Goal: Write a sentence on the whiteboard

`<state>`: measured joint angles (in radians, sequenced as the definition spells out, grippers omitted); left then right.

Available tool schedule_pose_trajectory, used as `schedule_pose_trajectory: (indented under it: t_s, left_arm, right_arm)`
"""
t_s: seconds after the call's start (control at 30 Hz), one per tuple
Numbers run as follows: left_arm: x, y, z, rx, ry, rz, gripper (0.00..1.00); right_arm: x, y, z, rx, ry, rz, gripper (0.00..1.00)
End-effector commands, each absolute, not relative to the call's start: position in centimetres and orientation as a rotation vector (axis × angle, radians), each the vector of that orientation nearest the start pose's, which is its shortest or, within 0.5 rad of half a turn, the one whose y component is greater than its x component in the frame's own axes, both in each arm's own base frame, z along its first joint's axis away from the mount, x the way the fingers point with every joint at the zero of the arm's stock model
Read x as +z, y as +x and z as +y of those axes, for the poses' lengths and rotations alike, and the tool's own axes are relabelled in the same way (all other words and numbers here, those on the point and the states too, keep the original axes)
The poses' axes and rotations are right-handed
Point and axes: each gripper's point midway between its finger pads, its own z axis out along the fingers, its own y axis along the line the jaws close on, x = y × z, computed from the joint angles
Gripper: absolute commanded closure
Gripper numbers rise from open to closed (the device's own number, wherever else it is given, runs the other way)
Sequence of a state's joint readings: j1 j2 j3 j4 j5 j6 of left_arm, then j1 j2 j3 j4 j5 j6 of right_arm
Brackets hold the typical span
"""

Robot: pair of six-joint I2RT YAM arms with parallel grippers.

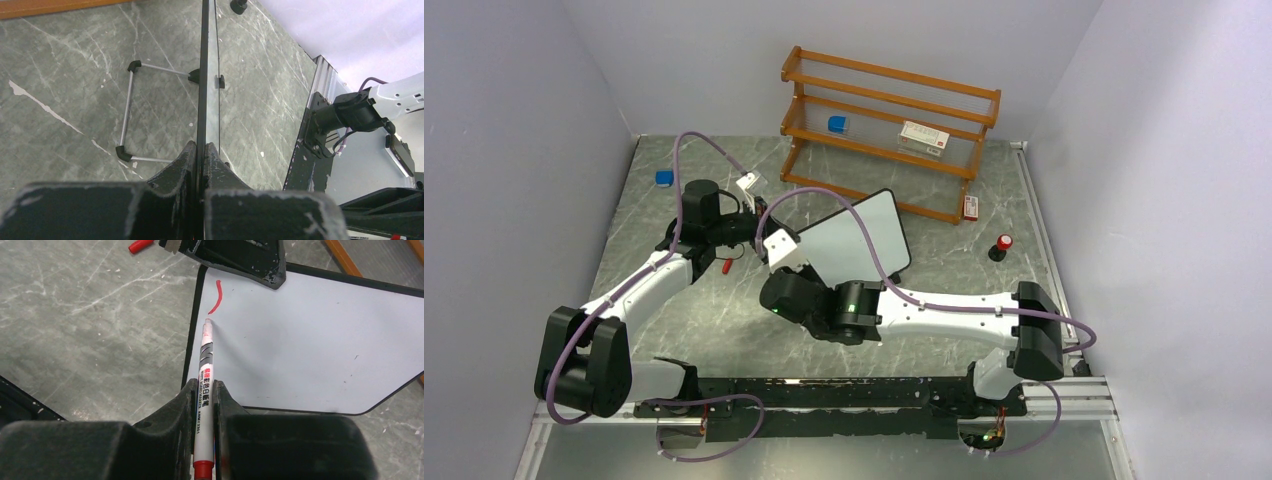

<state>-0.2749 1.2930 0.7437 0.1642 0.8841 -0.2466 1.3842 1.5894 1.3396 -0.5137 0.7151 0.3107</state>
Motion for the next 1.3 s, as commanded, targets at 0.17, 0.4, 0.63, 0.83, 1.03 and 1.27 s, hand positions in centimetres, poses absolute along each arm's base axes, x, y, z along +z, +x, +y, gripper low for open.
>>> schedule_pose_trajectory:
  t_s: [0.17,0.4,0.63,0.83,1.03,1.27]
  left_arm:
    - [18.3,28.7,-22.7,-1.169,0.626,1.915,0.95]
    - [18.2,28.6,-22.7,-1.174,0.627,1.916,0.95]
    - [18.3,28.6,-22.7,-1.176,0.629,1.914,0.95]
    - [18.2,28.6,-22.8,-1.179,0.628,1.917,0.95]
    - [18.2,28.6,-22.8,-1.182,0.629,1.916,0.95]
    - [18.1,28.6,-22.8,-1.177,0.630,1.918,0.95]
  right_arm:
    - [23.6,18.9,38.0,0.222,-0.649,1.867,1.00]
    - [23.3,19.8,38.4,0.215,-0.634,1.868,1.00]
    - [22.7,20.3,38.6,0.199,-0.642,1.879,1.00]
    - [22.0,20.4,38.8,0.194,-0.661,1.894,1.00]
    - [21.6,20.7,38.7,0.191,-0.648,1.897,1.00]
    - [21.6,21.4,38.2,0.164,-0.618,1.895,1.00]
